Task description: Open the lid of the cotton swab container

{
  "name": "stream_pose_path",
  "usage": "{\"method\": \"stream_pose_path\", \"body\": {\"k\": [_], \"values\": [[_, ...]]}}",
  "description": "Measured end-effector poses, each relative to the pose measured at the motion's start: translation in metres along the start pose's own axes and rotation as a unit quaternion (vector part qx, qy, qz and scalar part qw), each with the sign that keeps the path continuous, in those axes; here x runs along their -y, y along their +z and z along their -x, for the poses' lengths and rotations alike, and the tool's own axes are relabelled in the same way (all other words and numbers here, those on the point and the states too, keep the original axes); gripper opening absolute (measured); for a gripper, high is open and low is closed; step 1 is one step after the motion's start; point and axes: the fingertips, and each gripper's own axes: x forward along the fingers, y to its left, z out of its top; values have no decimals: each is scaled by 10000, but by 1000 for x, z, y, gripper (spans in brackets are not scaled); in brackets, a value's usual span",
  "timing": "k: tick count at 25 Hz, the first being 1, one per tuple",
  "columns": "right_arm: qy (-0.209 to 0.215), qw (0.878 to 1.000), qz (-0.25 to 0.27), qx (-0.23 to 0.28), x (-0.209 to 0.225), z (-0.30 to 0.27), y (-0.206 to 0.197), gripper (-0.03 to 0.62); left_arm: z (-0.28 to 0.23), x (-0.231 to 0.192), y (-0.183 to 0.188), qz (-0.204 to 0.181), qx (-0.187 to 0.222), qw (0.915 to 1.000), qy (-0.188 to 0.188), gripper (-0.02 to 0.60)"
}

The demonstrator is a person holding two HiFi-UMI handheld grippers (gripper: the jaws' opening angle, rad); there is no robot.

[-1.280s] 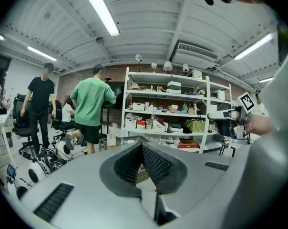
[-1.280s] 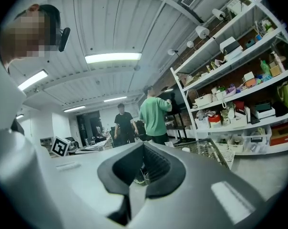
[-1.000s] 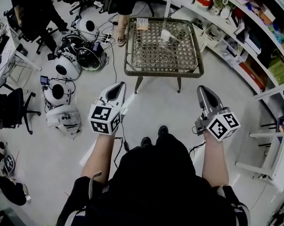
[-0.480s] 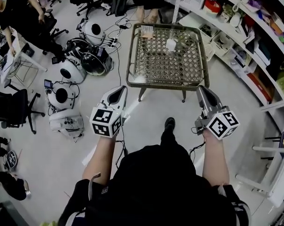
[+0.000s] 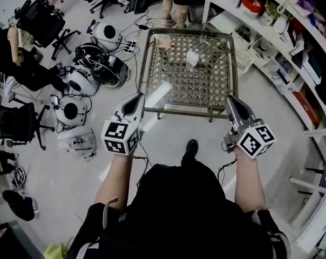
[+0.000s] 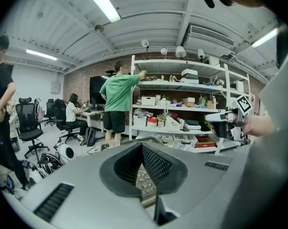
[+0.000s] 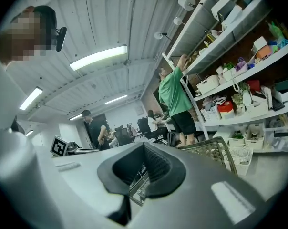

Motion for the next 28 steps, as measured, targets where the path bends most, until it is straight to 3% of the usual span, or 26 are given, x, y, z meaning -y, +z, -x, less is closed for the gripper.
{"method": "stream_pose_path", "body": {"k": [4, 12, 28], "values": [[157, 9998, 119, -51, 20, -17, 16, 11, -26, 10, 18, -187, 103, 9998, 42, 5], [178, 9995, 174, -182, 36, -41, 24, 11, -59, 1, 15, 10, 31, 10000, -12, 5], [-133, 9983, 278, -505, 52, -113, 19, 25, -129, -40, 9, 200, -135, 9981, -567, 5]]}}
